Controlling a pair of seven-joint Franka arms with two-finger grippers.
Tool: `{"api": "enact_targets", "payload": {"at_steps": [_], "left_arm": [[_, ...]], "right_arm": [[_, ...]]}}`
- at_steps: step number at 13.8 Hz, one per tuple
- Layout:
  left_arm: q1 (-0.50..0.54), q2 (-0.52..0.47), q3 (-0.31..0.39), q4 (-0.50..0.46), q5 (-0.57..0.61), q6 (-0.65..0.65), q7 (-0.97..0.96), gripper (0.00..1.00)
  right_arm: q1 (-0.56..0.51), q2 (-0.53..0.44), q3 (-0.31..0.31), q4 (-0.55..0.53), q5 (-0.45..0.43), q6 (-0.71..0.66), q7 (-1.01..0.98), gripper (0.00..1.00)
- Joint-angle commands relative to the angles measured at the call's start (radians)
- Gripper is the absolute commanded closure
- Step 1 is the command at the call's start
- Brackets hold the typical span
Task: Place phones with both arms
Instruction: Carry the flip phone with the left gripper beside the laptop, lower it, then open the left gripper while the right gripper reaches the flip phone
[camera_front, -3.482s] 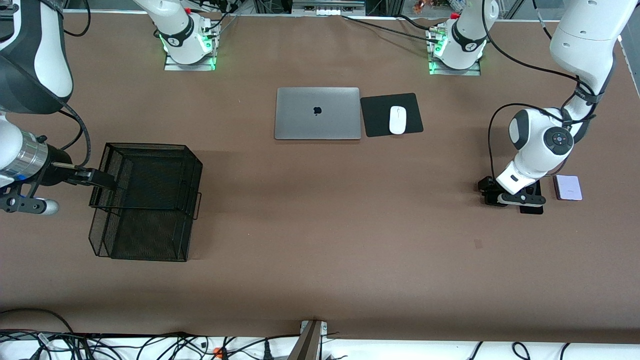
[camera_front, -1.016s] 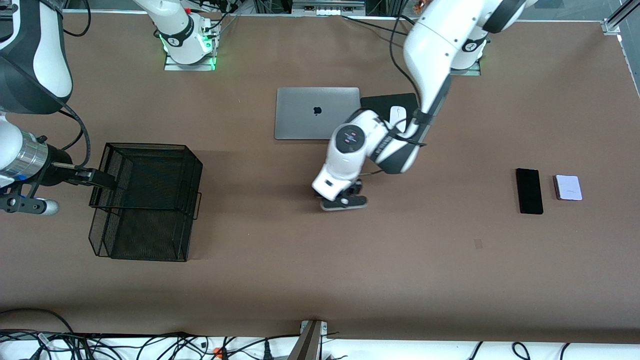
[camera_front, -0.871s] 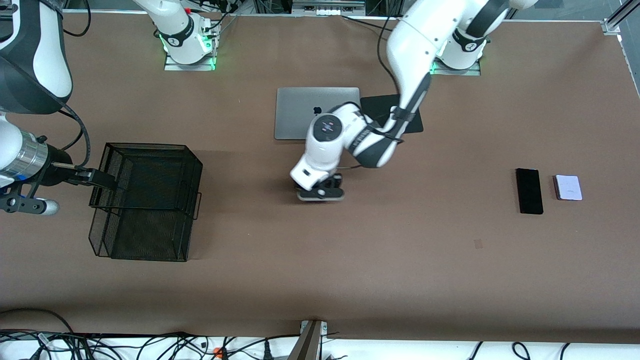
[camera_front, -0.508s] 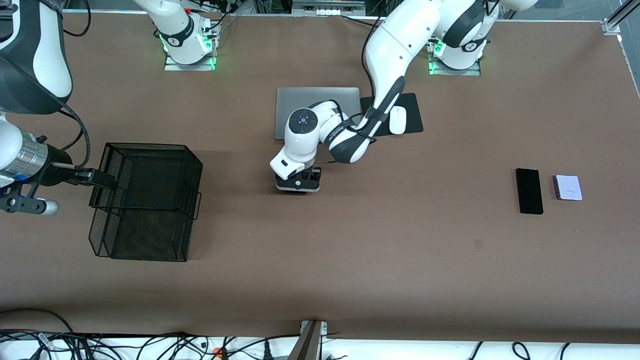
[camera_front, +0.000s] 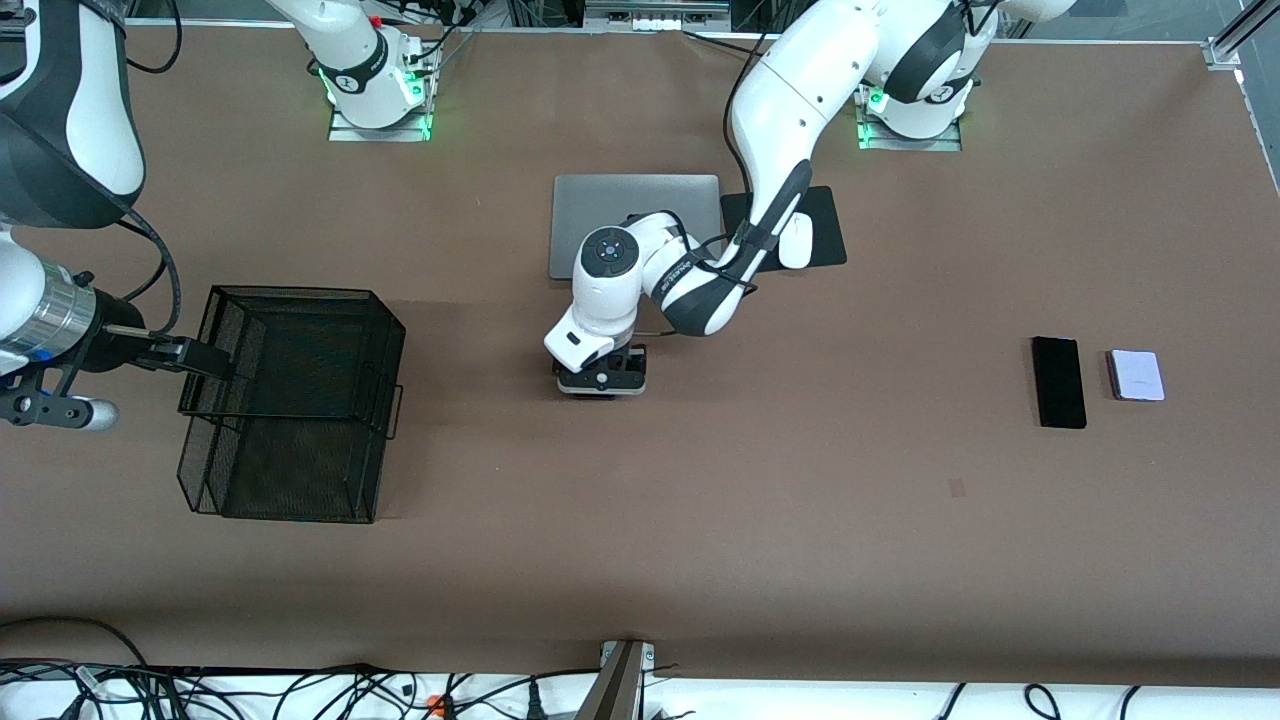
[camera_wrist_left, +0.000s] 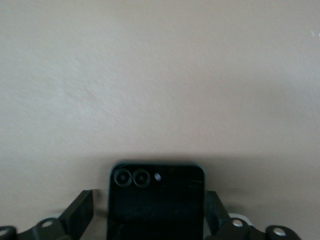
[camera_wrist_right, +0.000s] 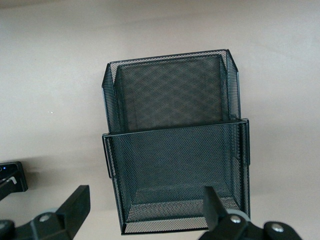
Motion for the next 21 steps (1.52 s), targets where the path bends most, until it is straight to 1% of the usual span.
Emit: {"api": "enact_targets", "payload": {"at_steps": [1,2,3,4,6,7,8,9,11,12,14,16,17,18,20,21], "left_arm": [[-0.012,0.005,0.022,0.072,-0.009,-0.079,-0.026,0.0],[-0.002,-0.003,0.024,0.11,-0.014,-0.13,-0.025,0.0],[0.028,-0.015,0.019,0.139,-0.017,-0.179,-0.023,0.0],[0.06,-0.038,0.01,0.141,-0.018,-0.214,-0.02,0.0],[0.1,-0.089,0.013,0.126,-0.014,-0.257,-0.015,0.0],[0.116,-0.104,0.013,0.101,-0.014,-0.308,-0.006,0.0],[0.131,-0.13,0.013,0.062,-0.014,-0.36,0.038,0.0],[0.152,-0.174,0.013,-0.015,-0.015,-0.4,0.087,0.0],[0.209,-0.279,0.014,-0.189,-0.014,-0.406,0.205,0.0],[0.244,-0.32,0.014,-0.26,-0.012,-0.409,0.266,0.0],[0.324,-0.386,0.016,-0.381,0.003,-0.409,0.392,0.0],[0.401,-0.423,0.027,-0.454,0.012,-0.409,0.538,0.0],[0.439,-0.436,0.027,-0.478,0.044,-0.411,0.59,0.0],[0.464,-0.437,0.027,-0.494,0.09,-0.412,0.613,0.0],[0.531,-0.433,0.025,-0.529,0.217,-0.396,0.629,0.0],[0.572,-0.434,0.024,-0.552,0.265,-0.376,0.691,0.0]], "right_arm": [[-0.007,0.004,0.006,0.013,0.017,0.006,-0.01,0.0],[-0.007,0.004,0.006,0.013,0.016,0.006,-0.012,0.0],[-0.007,0.004,0.007,0.015,0.01,0.004,-0.016,0.0],[-0.004,0.004,0.007,0.015,0.008,0.004,-0.024,0.0],[0.003,0.004,0.009,0.015,0.005,0.002,-0.015,0.0],[0.007,0.002,0.009,0.015,0.005,-0.002,-0.009,0.0],[0.013,0.002,0.009,0.009,0.008,-0.01,-0.004,0.0],[0.025,0.002,0.009,0.007,0.007,-0.01,-0.004,0.0],[0.083,0.004,0.009,0.007,-0.003,0.005,0.017,0.0],[0.127,0.02,0.009,0.012,0.01,0.012,0.066,0.0],[0.218,0.051,0.009,0.015,0.011,0.068,0.218,0.0],[0.313,0.106,0.009,0.015,0.01,0.126,0.362,0.0],[0.35,0.135,0.009,0.015,0.013,0.165,0.407,0.0],[0.382,0.166,0.01,0.015,0.017,0.202,0.439,0.0],[0.453,0.227,0.009,0.015,0.051,0.26,0.482,0.0],[0.479,0.26,0.009,0.013,0.065,0.28,0.508,0.0]]}}
